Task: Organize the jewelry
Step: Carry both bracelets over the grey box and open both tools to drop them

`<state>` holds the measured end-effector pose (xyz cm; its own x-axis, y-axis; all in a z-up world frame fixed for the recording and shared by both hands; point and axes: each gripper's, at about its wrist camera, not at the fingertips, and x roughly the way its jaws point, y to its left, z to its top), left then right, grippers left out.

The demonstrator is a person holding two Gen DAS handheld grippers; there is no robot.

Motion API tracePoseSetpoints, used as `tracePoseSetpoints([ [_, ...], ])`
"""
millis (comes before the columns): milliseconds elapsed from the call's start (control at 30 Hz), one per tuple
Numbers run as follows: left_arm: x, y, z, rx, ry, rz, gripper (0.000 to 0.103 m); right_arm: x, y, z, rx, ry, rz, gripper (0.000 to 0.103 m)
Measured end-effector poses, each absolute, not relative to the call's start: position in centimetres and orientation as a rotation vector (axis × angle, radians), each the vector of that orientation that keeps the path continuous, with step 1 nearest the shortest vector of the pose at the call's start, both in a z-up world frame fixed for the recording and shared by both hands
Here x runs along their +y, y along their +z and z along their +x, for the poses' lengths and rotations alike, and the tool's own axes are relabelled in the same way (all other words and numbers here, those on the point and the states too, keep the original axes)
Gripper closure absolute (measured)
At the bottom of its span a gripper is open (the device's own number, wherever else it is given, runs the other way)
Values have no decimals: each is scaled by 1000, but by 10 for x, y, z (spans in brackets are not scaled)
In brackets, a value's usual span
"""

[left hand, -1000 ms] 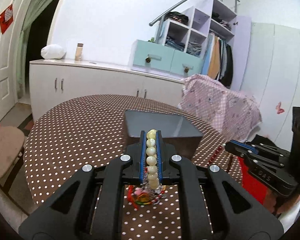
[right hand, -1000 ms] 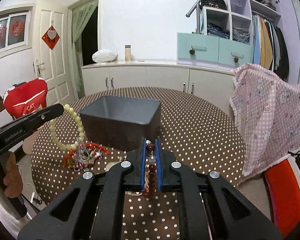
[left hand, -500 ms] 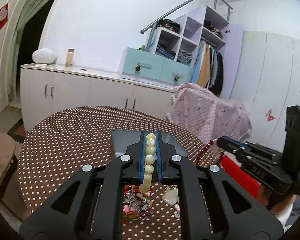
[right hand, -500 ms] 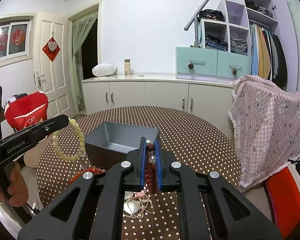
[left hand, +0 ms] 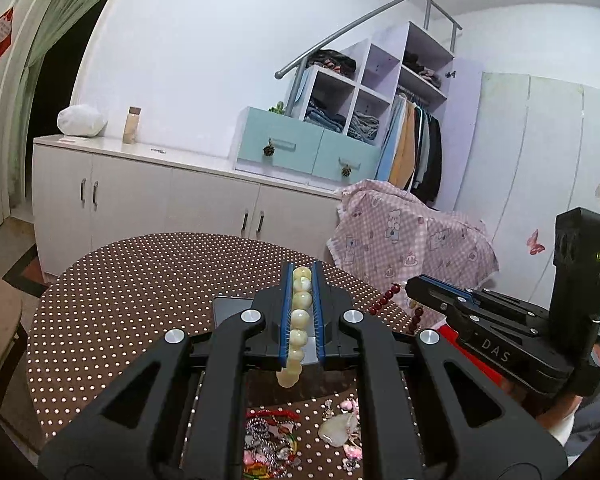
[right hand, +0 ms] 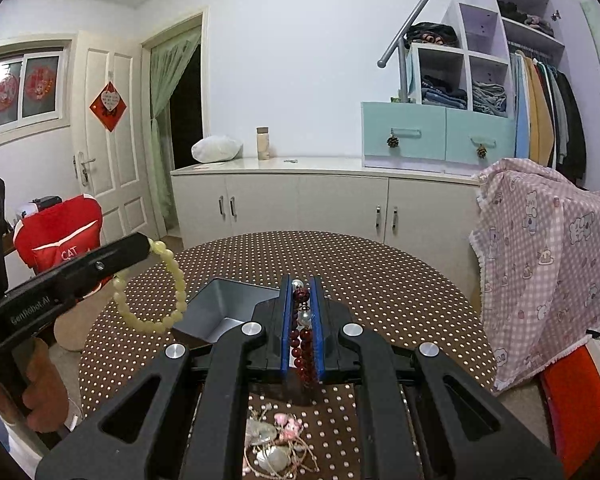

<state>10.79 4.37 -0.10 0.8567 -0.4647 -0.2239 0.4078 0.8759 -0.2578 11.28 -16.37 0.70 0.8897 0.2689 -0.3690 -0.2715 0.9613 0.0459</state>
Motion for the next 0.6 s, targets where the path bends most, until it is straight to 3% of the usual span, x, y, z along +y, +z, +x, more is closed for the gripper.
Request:
tracePoseSetpoints([
  [600, 36, -16, 142, 344, -463, -190, 92, -160, -7, 150, 446, 315, 13, 95],
])
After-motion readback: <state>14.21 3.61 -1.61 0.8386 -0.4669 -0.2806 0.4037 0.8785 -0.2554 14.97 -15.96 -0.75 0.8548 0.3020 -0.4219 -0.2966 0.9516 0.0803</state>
